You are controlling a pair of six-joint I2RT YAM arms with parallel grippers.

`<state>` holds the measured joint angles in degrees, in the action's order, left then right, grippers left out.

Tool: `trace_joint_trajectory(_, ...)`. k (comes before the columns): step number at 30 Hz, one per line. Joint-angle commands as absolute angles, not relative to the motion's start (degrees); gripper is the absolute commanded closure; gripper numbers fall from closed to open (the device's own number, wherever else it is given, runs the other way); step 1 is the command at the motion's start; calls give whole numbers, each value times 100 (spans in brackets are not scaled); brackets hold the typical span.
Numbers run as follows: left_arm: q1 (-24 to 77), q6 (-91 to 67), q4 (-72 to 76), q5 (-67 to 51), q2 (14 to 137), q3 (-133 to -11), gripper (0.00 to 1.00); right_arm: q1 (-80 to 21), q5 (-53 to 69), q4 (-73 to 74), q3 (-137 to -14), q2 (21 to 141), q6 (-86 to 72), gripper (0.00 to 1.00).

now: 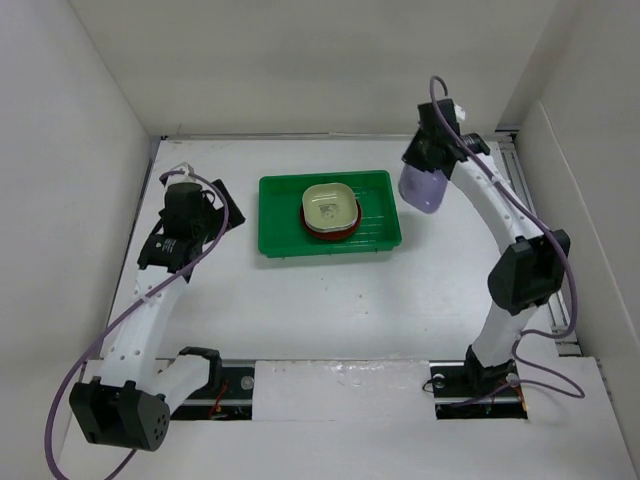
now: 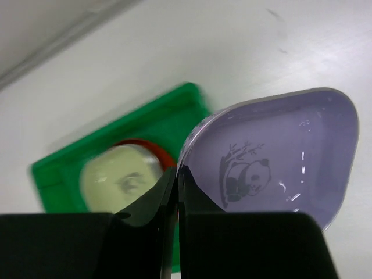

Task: Place the plates into the plastic bin on the countertop

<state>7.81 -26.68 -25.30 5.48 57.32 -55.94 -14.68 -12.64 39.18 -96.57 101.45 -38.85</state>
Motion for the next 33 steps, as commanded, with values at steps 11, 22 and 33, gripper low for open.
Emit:
trace_joint_trajectory(11,782,-2804,-2645,1212,5941,-5669,0,-3656,-1705,6161,-15223,13509,-2681,100)
trace_joint_trajectory(22,782,-2804,-2646,1213,6003,-5669,0,-3946,-1345,5247,-14203,13359,-2628,63)
trace_joint_trajectory(33,782,-2804,-2646,1274,6003,-5669,0,-4219,-1415,4868,-14387,12850,-2628,0)
